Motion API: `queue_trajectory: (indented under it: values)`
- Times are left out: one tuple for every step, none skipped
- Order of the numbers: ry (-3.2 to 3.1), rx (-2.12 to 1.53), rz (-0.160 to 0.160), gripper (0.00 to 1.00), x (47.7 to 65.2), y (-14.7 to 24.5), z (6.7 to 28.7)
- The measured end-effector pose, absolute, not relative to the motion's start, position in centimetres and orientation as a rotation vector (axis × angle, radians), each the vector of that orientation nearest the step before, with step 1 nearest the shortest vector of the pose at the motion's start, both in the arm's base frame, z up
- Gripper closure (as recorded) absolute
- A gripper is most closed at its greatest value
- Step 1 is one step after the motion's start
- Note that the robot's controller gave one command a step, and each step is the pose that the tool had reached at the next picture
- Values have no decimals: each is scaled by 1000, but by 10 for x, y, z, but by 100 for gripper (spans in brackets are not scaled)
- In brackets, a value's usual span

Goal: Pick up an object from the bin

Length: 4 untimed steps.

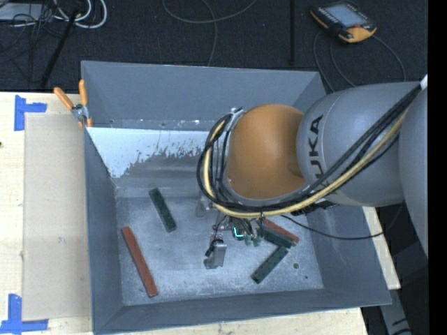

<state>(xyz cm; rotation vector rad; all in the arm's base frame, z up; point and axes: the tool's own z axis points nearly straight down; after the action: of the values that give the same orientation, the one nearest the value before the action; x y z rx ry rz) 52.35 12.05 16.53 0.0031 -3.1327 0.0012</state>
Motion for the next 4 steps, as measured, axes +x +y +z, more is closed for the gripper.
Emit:
queue_trajectory:
  values:
    - [-3140,-4,0,0,525,120,169]
    - [-3138,-216,-3,0,560,141,126]
    - [-3112,-442,-1,0,609,181,117]
    - [-3114,-416,1,0,606,172,109]
